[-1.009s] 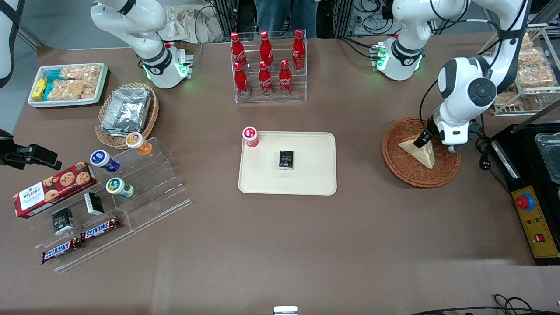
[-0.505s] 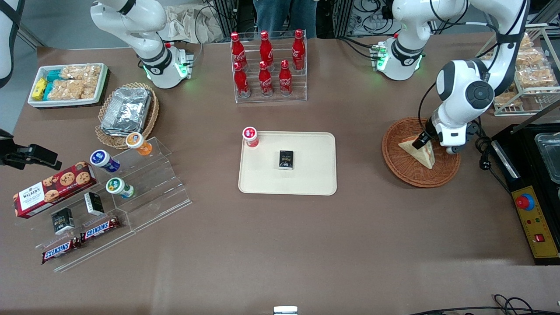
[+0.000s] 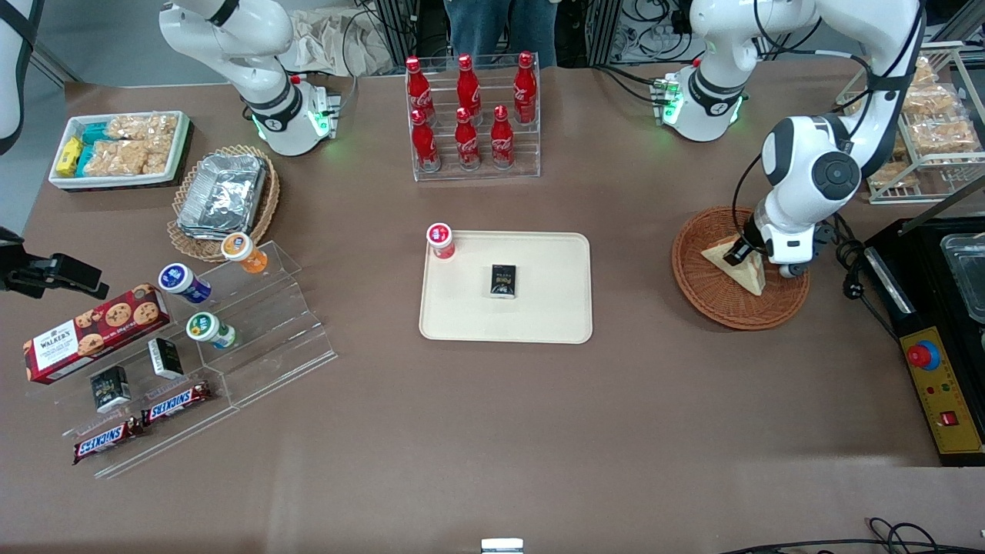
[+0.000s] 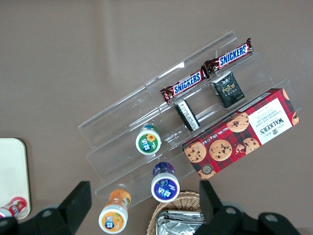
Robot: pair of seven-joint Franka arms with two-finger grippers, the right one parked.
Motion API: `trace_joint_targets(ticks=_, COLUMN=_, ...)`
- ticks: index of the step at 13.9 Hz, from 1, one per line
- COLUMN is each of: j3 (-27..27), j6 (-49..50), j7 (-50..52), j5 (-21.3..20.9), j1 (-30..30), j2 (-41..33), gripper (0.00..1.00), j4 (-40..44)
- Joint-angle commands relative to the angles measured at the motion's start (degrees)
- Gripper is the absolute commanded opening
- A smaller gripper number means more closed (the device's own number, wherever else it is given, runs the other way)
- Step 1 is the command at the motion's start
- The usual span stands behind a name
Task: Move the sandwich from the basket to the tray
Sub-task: 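Lift the sandwich and carry it toward the cream tray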
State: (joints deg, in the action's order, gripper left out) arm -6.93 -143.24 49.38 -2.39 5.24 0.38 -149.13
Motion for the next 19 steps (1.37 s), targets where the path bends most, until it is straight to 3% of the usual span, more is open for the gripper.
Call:
trace_joint_targets(ticks=1, j3=-1.41, j6=0.93, j7=0.01, j5=-1.22, j1=-0.32, j2=-1.96, gripper=0.0, j4=0.85)
trace_joint_targets(ticks=3, j3=-3.43, j6=9.77, j7=-0.68, j5=-1.22, j1=-0.41, j2=-5.99, gripper=0.0, j4=4.7)
trace_joint_targets(ticks=5, j3=-3.96, j6=22.76, j7=-10.73, j5=-0.17, j1=-1.63, j2=-9.25, gripper=0.0, j4=11.45)
trace_joint_targets(ticks=7, j3=-4.84, j6=32.63, j7=-16.76, j5=2.46, j1=-6.98, j2=-9.53, gripper=0.0, j4=19.8)
trace_joint_targets(ticks=9, j3=-4.84, j6=36.53, j7=-19.66, j5=4.92, j1=-13.04, j2=-9.35, gripper=0.0, j4=24.22)
trace_joint_targets(ticks=12, j3=-4.84, j6=34.01, j7=-20.99, j5=9.23, j1=-22.18, j2=-6.73, gripper=0.0, j4=26.25)
trace_joint_targets(ticks=14, j3=-4.84, j6=28.04, j7=-20.56, j5=9.68, j1=-27.28, j2=-3.48, gripper=0.0, j4=25.73)
trace_joint_targets(ticks=19, j3=-4.76, j6=12.49, j7=-16.45, j5=3.9, j1=-34.94, j2=11.62, gripper=0.0, j4=25.64)
